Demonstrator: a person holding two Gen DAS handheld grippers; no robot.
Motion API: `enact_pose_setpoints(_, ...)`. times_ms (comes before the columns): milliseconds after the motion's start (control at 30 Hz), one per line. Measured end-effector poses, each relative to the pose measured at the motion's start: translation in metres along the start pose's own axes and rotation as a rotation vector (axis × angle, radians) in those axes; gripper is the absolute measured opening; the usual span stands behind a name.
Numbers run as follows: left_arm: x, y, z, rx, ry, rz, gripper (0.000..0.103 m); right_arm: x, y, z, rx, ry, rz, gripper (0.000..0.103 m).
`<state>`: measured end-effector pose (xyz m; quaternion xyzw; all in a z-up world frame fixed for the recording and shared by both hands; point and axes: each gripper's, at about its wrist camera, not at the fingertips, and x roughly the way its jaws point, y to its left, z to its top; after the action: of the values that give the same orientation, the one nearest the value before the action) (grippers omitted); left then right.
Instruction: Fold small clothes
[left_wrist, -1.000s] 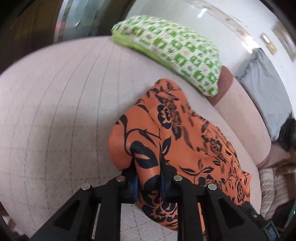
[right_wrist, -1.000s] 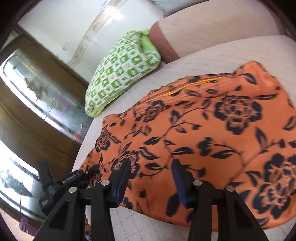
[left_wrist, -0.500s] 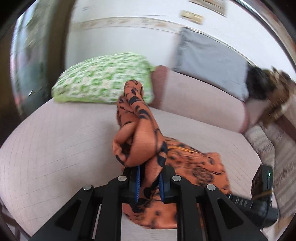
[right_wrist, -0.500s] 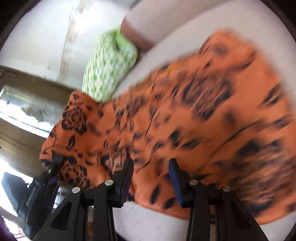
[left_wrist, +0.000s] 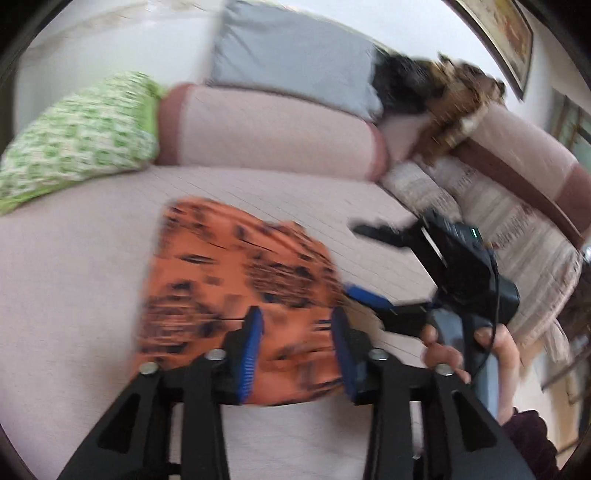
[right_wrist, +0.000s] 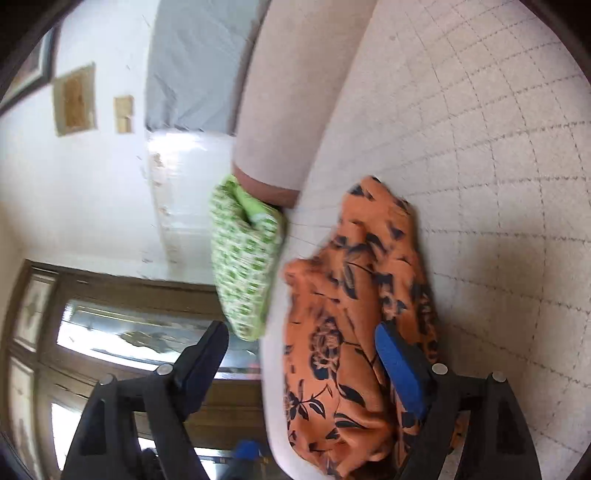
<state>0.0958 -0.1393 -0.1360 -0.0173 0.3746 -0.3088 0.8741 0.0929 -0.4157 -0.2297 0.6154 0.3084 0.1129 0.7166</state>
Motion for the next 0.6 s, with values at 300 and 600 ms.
enact_pose_setpoints(300,0.031,0.065,-0.017,-0.038,0.095,0.24,0.049,0.007,0.015,0.004,-0.084,-0.113,-0.205,0.084)
enact_pose_setpoints(600,0.063,0.03,-0.034,0.112,0.141,0.295,0.058,0.057,0.021,0.027,-0.187,-0.037,-0.407,0.082)
